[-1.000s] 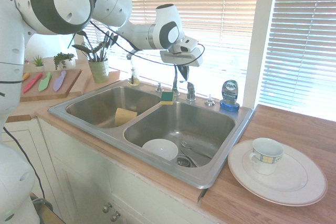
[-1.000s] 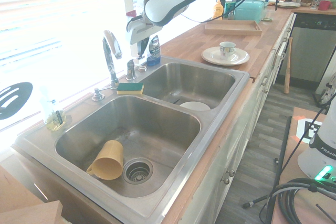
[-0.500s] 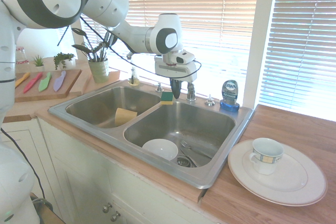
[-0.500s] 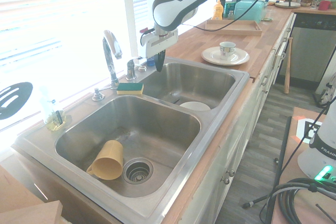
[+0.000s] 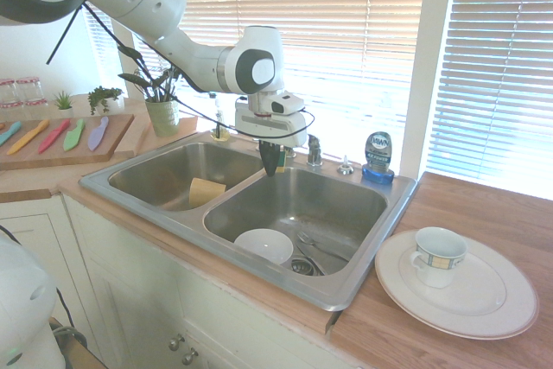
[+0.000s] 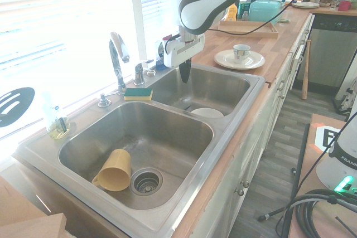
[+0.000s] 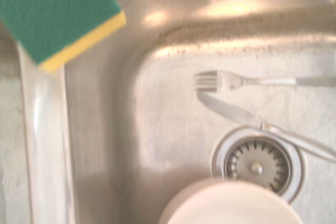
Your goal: Turn off the faucet
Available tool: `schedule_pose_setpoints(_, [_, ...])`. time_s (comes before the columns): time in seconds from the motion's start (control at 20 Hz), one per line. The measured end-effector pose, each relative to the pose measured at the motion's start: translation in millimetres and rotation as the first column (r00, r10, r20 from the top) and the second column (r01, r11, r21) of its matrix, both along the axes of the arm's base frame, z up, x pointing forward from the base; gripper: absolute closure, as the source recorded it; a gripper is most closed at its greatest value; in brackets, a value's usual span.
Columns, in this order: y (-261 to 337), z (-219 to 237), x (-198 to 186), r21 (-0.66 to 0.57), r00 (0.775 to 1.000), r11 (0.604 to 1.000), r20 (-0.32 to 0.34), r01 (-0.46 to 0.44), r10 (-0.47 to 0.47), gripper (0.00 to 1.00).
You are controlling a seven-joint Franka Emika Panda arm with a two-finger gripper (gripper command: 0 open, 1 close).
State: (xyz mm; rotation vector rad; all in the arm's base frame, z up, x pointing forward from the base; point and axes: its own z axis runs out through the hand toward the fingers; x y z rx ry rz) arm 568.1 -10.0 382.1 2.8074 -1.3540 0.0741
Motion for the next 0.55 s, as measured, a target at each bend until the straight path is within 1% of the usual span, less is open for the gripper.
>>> schedule_pose_setpoints(0.15, [5.2,6.9,-14.3,0.004,1.000,1.000,0.004,-0.007,0.007,1.00])
schedule_pose_setpoints(0.2, [5.8,7.9,-18.3,0.005,1.000,1.000,0.004,-0.007,0.007,0.00])
schedule_pose_setpoints(0.55, [2.6,3.7,-30.2,0.008,1.000,1.000,0.003,0.000,0.000,0.00])
